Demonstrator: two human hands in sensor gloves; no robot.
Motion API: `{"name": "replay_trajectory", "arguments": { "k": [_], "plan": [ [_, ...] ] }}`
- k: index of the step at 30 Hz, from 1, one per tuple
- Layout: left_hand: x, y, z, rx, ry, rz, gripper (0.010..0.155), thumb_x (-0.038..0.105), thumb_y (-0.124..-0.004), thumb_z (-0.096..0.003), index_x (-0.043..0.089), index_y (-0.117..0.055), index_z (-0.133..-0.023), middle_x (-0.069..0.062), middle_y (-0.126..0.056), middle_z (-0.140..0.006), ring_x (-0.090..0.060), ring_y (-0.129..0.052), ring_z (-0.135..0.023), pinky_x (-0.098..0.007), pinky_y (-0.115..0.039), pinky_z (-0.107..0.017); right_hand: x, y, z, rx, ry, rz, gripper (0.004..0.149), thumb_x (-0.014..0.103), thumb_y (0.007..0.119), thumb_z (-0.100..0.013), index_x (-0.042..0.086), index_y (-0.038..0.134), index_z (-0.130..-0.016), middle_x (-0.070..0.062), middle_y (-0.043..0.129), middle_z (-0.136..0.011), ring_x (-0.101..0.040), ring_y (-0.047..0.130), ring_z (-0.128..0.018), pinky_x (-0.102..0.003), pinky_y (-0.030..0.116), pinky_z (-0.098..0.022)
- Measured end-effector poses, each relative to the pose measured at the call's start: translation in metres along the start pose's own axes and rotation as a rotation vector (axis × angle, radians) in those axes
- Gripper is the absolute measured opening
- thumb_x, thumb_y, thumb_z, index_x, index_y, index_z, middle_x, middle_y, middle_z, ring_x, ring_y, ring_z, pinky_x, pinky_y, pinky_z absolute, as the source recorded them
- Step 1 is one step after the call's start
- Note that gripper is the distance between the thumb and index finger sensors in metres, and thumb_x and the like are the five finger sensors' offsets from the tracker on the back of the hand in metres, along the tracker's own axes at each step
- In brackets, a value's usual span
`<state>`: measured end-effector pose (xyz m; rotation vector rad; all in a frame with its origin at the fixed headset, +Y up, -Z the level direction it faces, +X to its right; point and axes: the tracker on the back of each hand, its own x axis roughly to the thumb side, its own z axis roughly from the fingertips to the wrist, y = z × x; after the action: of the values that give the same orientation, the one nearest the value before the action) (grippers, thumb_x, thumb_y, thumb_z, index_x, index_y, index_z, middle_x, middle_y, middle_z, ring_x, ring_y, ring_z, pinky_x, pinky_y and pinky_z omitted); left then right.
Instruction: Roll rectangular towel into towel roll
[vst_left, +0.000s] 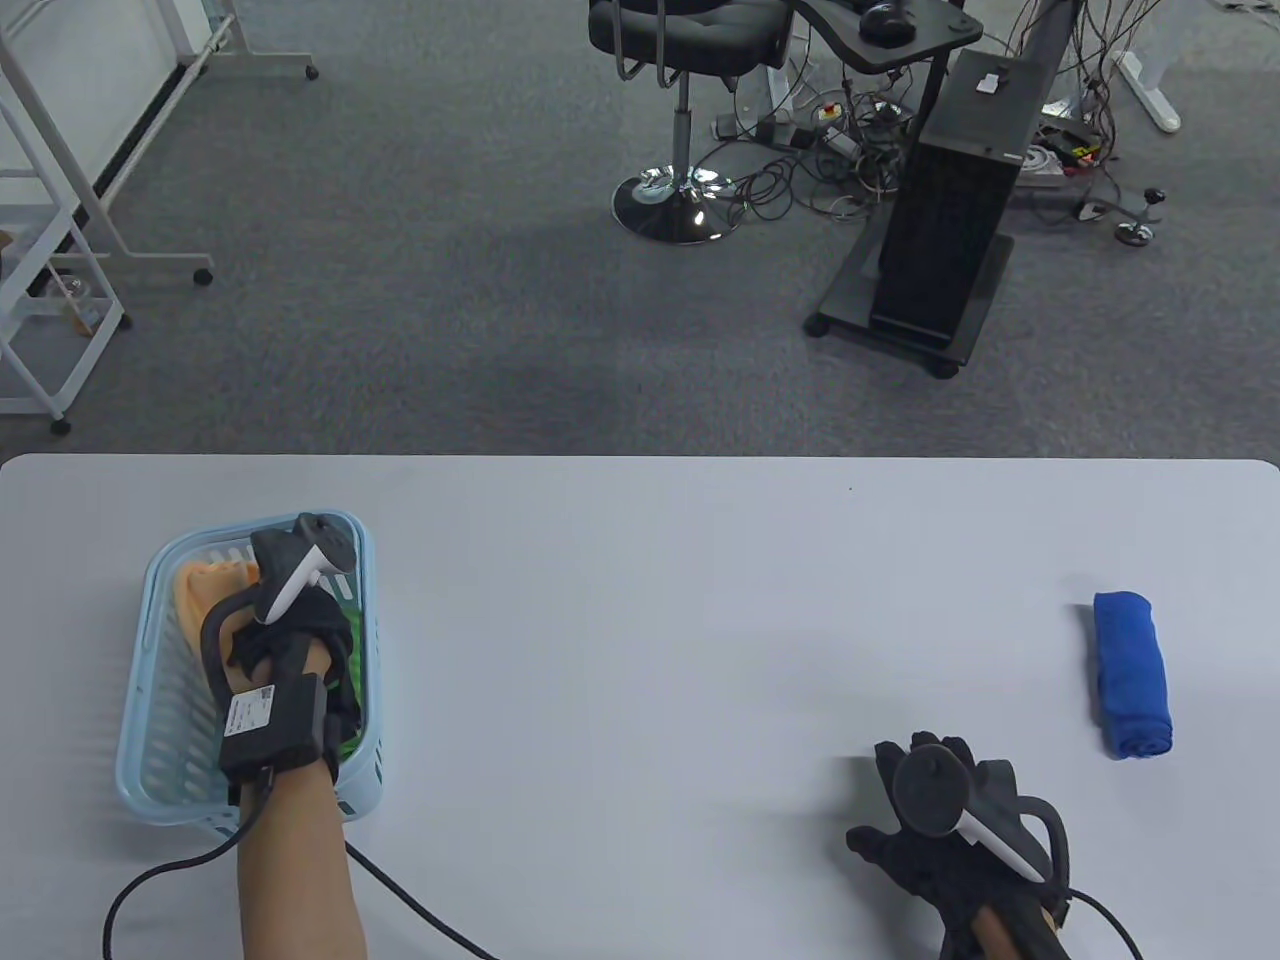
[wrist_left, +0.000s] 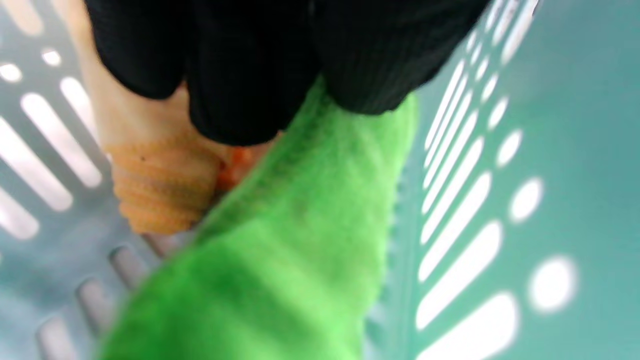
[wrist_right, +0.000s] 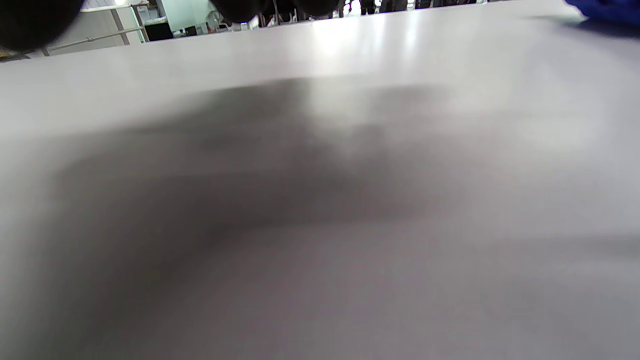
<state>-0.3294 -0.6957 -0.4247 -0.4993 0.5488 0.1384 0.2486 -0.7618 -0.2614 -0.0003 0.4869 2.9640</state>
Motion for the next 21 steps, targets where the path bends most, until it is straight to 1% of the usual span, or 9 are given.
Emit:
{"name": "replay_trajectory", "arguments": {
  "k": [3, 5, 6, 8, 10, 14, 16, 18, 21],
  "plan": [
    [-0.004, 0.02, 0.014, 0.046, -0.041, 0.104, 0.066, 0.03, -0.083, -0.04, 0.018, -0.068, -0.103, -0.005, -0.096, -0.071, -0.027, -0.097, -0.06, -0.059, -0.074, -0.058, 0.0, 0.0, 0.0, -0.002, -0.004, -0.011, 0.094, 0.064, 0.069, -0.028, 0.023, 0.035, -0.106, -0.015, 0.024, -0.108, -0.039, 0.023, -0.102, -0.068, 0.03, -0.07],
    [-0.006, 0.034, 0.025, 0.087, -0.06, 0.168, 0.056, 0.029, -0.079, -0.0416, 0.021, -0.081, -0.097, -0.006, -0.093, -0.072, -0.03, -0.094, -0.063, -0.062, -0.07, -0.061, 0.0, -0.001, 0.0, -0.003, -0.005, -0.011, 0.094, 0.064, 0.069, -0.028, 0.023, 0.035, -0.106, -0.015, 0.023, -0.108, -0.039, 0.023, -0.102, -0.068, 0.03, -0.07],
    [-0.006, 0.044, 0.035, 0.147, -0.081, 0.218, 0.051, 0.029, -0.078, -0.0418, 0.021, -0.086, -0.092, -0.007, -0.091, -0.071, -0.034, -0.093, -0.069, -0.066, -0.068, -0.062, 0.001, -0.001, 0.0, -0.004, -0.007, -0.012, 0.095, 0.064, 0.069, -0.027, 0.023, 0.035, -0.106, -0.015, 0.023, -0.108, -0.039, 0.023, -0.102, -0.068, 0.03, -0.07],
    [-0.005, 0.059, 0.049, 0.185, -0.119, 0.278, 0.046, 0.028, -0.077, -0.0422, 0.023, -0.089, -0.086, -0.008, -0.089, -0.07, -0.038, -0.094, -0.073, -0.067, -0.07, -0.059, 0.0, 0.0, 0.0, -0.003, -0.008, -0.014, 0.094, 0.064, 0.069, -0.028, 0.023, 0.035, -0.106, -0.014, 0.023, -0.108, -0.039, 0.023, -0.102, -0.068, 0.03, -0.07],
    [-0.002, 0.075, 0.067, 0.171, -0.156, 0.329, 0.046, 0.029, -0.075, -0.0435, 0.024, -0.086, -0.087, -0.008, -0.086, -0.073, -0.036, -0.099, -0.071, -0.064, -0.077, -0.055, 0.0, 0.0, -0.001, -0.003, -0.009, -0.014, 0.094, 0.064, 0.069, -0.028, 0.023, 0.035, -0.106, -0.015, 0.023, -0.108, -0.039, 0.023, -0.102, -0.068, 0.03, -0.07],
    [0.009, 0.106, 0.108, 0.269, -0.258, 0.411, 0.045, 0.03, -0.073, -0.0444, 0.025, -0.083, -0.088, -0.007, -0.084, -0.073, -0.024, -0.109, -0.053, -0.054, -0.088, -0.043, 0.0, -0.001, 0.0, -0.007, -0.01, -0.017, 0.094, 0.064, 0.069, -0.028, 0.023, 0.035, -0.106, -0.014, 0.023, -0.108, -0.039, 0.023, -0.102, -0.068, 0.03, -0.07],
    [0.014, 0.118, 0.126, 0.296, -0.294, 0.452, 0.045, 0.03, -0.071, -0.0451, 0.026, -0.082, -0.088, -0.006, -0.083, -0.074, -0.022, -0.11, -0.05, -0.051, -0.089, -0.042, 0.0, -0.002, 0.0, -0.011, -0.014, -0.024, 0.094, 0.064, 0.069, -0.028, 0.023, 0.035, -0.106, -0.014, 0.023, -0.108, -0.039, 0.023, -0.102, -0.068, 0.03, -0.07],
    [0.018, 0.124, 0.139, 0.314, -0.333, 0.511, 0.044, 0.03, -0.07, -0.046, 0.027, -0.081, -0.089, -0.008, -0.08, -0.077, -0.025, -0.105, -0.054, -0.055, -0.083, -0.047, 0.0, -0.002, 0.001, -0.013, -0.018, -0.028, 0.094, 0.064, 0.069, -0.028, 0.023, 0.035, -0.106, -0.014, 0.023, -0.108, -0.039, 0.023, -0.102, -0.068, 0.03, -0.07],
    [0.018, 0.124, 0.144, 0.331, -0.3, 0.498, 0.047, 0.033, -0.073, -0.0458, 0.023, -0.079, -0.091, -0.015, -0.075, -0.094, -0.035, -0.097, -0.069, -0.062, -0.074, -0.055, 0.0, -0.002, 0.001, -0.012, -0.024, -0.033, 0.094, 0.063, 0.069, -0.028, 0.023, 0.035, -0.106, -0.014, 0.024, -0.108, -0.039, 0.024, -0.102, -0.068, 0.031, -0.07]
  ]
}}
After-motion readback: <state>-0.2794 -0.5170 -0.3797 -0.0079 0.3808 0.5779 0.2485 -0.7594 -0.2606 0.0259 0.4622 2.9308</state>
